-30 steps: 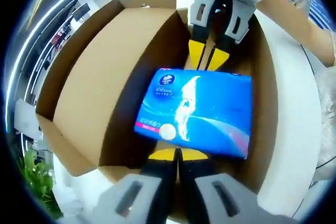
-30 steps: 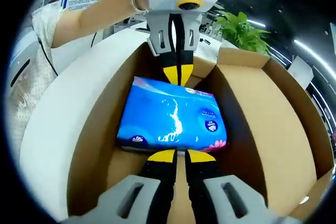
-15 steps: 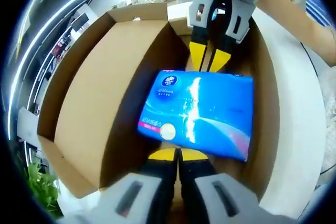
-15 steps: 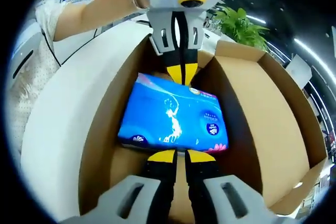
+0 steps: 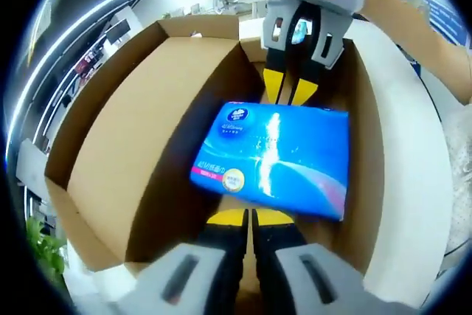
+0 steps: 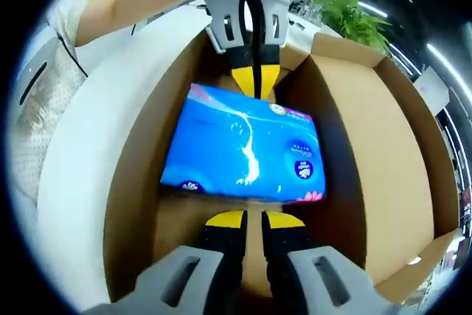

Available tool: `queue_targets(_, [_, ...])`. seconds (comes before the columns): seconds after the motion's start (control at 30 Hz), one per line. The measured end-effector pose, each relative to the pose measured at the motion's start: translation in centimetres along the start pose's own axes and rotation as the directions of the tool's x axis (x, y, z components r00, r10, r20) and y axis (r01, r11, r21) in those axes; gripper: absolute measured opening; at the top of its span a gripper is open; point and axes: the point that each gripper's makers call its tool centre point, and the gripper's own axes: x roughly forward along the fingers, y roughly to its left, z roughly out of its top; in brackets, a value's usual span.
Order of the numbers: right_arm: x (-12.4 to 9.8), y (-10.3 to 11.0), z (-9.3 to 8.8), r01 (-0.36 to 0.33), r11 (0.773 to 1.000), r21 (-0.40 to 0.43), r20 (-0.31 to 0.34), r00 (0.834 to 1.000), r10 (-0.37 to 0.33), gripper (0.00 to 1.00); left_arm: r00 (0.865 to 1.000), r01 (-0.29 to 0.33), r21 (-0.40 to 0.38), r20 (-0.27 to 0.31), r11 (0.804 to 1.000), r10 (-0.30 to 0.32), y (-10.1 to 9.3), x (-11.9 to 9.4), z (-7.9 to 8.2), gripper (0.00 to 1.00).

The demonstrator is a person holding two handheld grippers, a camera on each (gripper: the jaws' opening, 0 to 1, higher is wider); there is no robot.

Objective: Operate the shoe box by opening the lid, removing the specified soft item, and placing it in the target area until the item is outside and the box remains undamaged.

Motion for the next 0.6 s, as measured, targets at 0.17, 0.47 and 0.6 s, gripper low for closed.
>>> queue_targets(0.17, [0.5,0.7,-1.0,-0.079,0.997,-0.01,-0.118,0.99,0.077,0.06,0.998,0.015,0.006,-0.062,1.0,-0.015,-0.3,0.4,-1.5,0.02])
queue_targets(0.47, [1.1,1.6,-1.6,-0.151,0.988,0.019,-0.187,0.97,0.152,0.04,0.991,0.069,-0.021,-0.109,0.997,-0.071,-0.3,1.0,-2.2,0.0])
queue_targets(0.6, [1.0,1.7,-1.7,-0.161,0.986,0.047,-0.181,0.969,0.167,0.02,0.987,0.082,-0.028,-0.135,0.996,-0.085,-0.1,1.4,-2.7,0.0])
